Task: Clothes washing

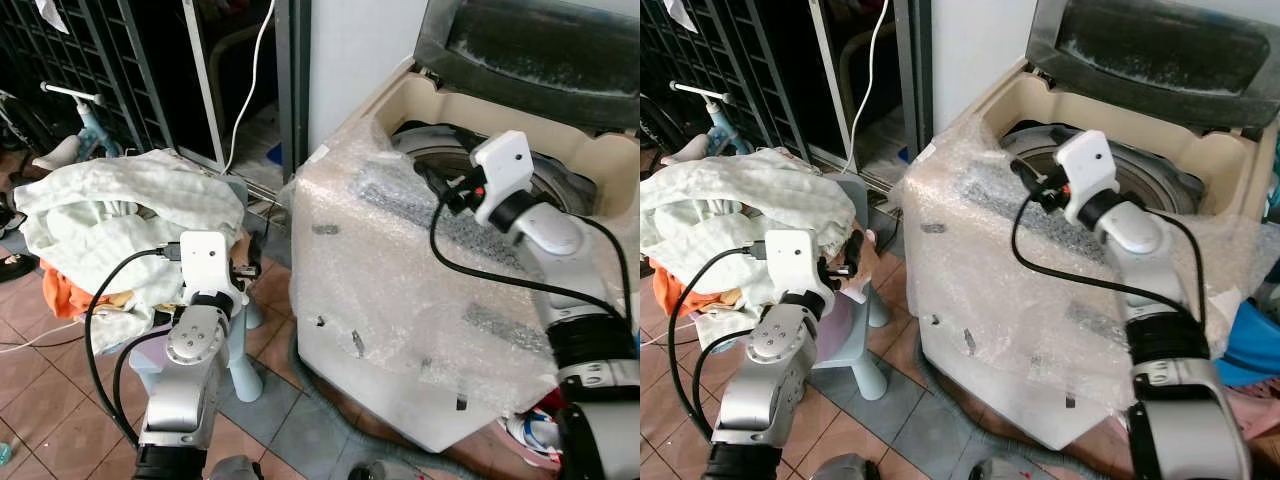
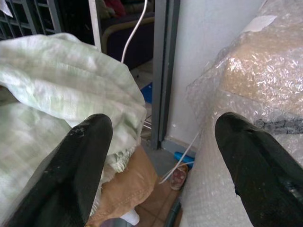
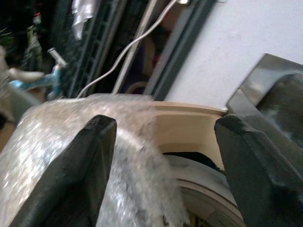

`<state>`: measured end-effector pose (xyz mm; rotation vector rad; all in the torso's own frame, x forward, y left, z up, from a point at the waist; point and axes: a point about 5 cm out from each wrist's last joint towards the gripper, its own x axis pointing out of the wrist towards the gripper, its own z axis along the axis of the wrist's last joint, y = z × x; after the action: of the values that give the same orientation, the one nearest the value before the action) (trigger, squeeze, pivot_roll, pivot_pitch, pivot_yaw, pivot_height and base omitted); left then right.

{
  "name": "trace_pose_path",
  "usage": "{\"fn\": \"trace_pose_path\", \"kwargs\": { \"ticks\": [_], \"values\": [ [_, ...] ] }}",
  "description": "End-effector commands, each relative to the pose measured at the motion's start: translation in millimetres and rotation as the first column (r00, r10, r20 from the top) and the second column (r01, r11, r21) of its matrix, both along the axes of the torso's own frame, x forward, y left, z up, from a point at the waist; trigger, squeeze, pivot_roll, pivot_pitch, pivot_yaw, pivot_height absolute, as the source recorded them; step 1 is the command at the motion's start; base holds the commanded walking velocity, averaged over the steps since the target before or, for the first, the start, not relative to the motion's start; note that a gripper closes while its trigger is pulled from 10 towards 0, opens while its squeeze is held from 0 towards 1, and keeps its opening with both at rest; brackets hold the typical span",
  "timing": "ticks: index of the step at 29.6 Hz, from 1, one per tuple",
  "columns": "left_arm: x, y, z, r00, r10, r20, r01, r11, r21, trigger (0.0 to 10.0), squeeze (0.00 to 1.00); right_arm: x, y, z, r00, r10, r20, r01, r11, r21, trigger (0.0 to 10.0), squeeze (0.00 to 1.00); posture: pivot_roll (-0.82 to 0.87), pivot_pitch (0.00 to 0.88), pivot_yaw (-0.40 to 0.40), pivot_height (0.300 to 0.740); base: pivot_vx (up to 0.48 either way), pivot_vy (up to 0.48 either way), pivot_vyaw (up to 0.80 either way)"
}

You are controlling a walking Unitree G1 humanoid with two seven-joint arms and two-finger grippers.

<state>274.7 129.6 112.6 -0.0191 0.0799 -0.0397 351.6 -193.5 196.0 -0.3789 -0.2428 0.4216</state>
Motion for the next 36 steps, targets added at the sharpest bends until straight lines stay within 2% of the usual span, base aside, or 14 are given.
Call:
{"fn": "trace_pose_path", "kwargs": {
  "ticks": [1,3,4,6,9,10,12,14,17,21,24,27,33,36],
  "values": [
    [-0.2,-0.3,0,1.0,-0.001,-0.003,0.001,1.0,0.004,10.0,0.0,-1.7,-1.3,4,0.999,-0.036,0.026,0.035,0.999,0.026,10.0,1.0,-0.07,0.0,0.017,0.74,0.0,0.371,0.0],
    [-3.3,-0.1,0,1.0,0.0,-0.007,0.0,1.0,0.004,10.0,0.0,-8.0,4.1,1,0.994,-0.101,0.051,0.096,0.991,0.097,10.0,1.0,-0.06,0.0,0.013,0.74,0.0,0.444,0.0],
    [-3.3,-0.1,0,1.0,0.0,-0.007,0.0,1.0,0.004,10.0,0.0,-8.0,4.1,1,0.994,-0.101,0.051,0.096,0.991,0.097,10.0,1.0,-0.06,0.0,0.013,0.74,0.0,0.409,0.0],
    [-4.7,0.9,-1,1.0,0.004,-0.011,-0.004,1.0,0.007,10.0,0.0,-11.3,1.6,-3,0.979,-0.199,0.039,0.189,0.966,0.179,10.0,1.0,-0.06,0.0,0.011,0.74,0.0,0.48,0.0],
    [-4.7,1.1,-2,1.0,0.004,-0.012,-0.004,1.0,0.007,10.0,0.0,-14.8,0.6,-8,0.97,-0.24,0.038,0.229,0.954,0.193,10.0,0.95,-0.06,0.0,0.011,0.74,0.0,0.48,0.0],
    [-4.6,1.3,-2,1.0,0.005,-0.013,-0.005,1.0,0.009,10.0,0.0,-21.0,0.4,-19,0.957,-0.29,0.01,0.28,0.932,0.232,10.0,0.0,-0.05,0.0,0.012,0.74,0.0,0.48,0.0],
    [-4.6,1.9,-2,1.0,0.007,-0.014,-0.007,1.0,0.011,10.0,0.0,-42.8,11.7,-43,0.936,-0.346,-0.065,0.348,0.885,0.311,10.0,0.0,-0.05,0.0,0.018,0.74,0.0,0.48,0.0],
    [-4.7,1.9,-1,1.0,0.007,-0.014,-0.007,1.0,0.012,10.0,0.0,-47.7,16.3,-46,0.934,-0.346,-0.085,0.354,0.875,0.331,10.0,0.0,-0.05,0.0,0.018,0.74,0.0,0.48,0.0],
    [-5.4,3.3,-2,1.0,0.009,-0.014,-0.009,1.0,0.017,10.0,0.0,-63.3,36.9,-52,0.944,-0.304,-0.13,0.33,0.872,0.362,10.0,0.0,-0.06,0.0,0.019,0.74,0.0,0.48,0.0],
    [-4.9,3.9,-3,1.0,0.022,-0.016,-0.021,1.0,0.011,10.0,0.0,-74.7,60.2,-49,0.963,-0.215,-0.162,0.264,0.879,0.397,10.0,0.0,-0.07,0.0,0.012,0.74,0.0,0.48,0.0],
    [-4.5,3.3,-3,1.0,0.027,-0.012,-0.027,1.0,0.009,10.0,0.0,-71.5,60.0,-46,0.963,-0.216,-0.162,0.264,0.882,0.391,10.0,0.0,-0.06,0.0,0.007,0.74,0.0,0.48,0.0],
    [-4.5,4.0,-3,0.999,0.035,-0.01,-0.035,0.999,0.008,10.0,0.0,-64.1,51.2,-42,0.95,-0.247,-0.19,0.305,0.862,0.406,10.0,0.0,-0.06,0.0,0.005,0.74,0.0,0.48,0.0],
    [-4.7,11.1,-4,0.996,0.086,-0.007,-0.086,0.996,0.033,10.0,0.0,-52.9,36.3,-36,0.943,-0.239,-0.231,0.32,0.842,0.434,10.0,0.0,-0.06,0.0,0.002,0.74,0.0,0.48,0.0],
    [-5.0,12.5,-4,0.995,0.096,-0.003,-0.095,0.995,0.039,10.0,0.0,-50.7,37.3,-35,0.937,-0.264,-0.227,0.334,0.866,0.371,10.0,0.0,-0.06,0.0,0.003,0.74,0.0,0.48,0.0]
  ]
}}
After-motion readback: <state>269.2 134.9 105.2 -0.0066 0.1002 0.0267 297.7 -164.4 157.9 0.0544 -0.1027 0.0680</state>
